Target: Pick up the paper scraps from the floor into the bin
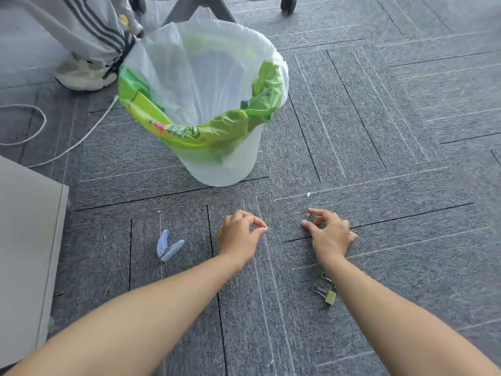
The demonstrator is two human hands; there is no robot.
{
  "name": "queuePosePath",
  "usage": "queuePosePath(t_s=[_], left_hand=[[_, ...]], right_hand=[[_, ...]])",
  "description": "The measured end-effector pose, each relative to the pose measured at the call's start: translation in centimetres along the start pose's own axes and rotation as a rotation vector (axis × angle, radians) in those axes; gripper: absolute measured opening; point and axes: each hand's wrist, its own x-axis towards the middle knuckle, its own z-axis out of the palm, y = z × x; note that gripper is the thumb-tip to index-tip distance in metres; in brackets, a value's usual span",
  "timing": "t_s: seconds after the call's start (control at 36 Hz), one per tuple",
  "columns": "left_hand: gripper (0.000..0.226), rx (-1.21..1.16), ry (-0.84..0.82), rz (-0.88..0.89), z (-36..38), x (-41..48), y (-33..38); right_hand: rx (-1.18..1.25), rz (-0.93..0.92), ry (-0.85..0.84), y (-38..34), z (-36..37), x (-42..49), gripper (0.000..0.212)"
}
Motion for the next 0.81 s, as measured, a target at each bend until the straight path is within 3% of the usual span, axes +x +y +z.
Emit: queuePosePath(t_s=[0.22, 0.5, 0.58, 0.81], left_hand=[[0.008, 0.003, -0.004, 0.025, -0.3, -0.4, 1.1], [0.009, -0.076, -0.001, 0.094, -2.6, -1.9, 2.7], [0.007, -0.115, 0.022, 0.133, -4.0, -2.7, 3.0], [0.009, -0.12, 0.159, 0.43, -11.4, -6.3, 5.6]], right_hand=[[-0.248, -0.047, 0.036, -0.1, -0.2, -0.1, 0.023], [-0.412, -0.244, 0.024, -0.9, -0.9, -0.9, 0.015], [-0.341, -0.322, 0.033, -1.8, -1.3, -1.9, 0.015], [0.013, -0.772, 0.2, -10.0, -7.5, -6.3, 0.011]])
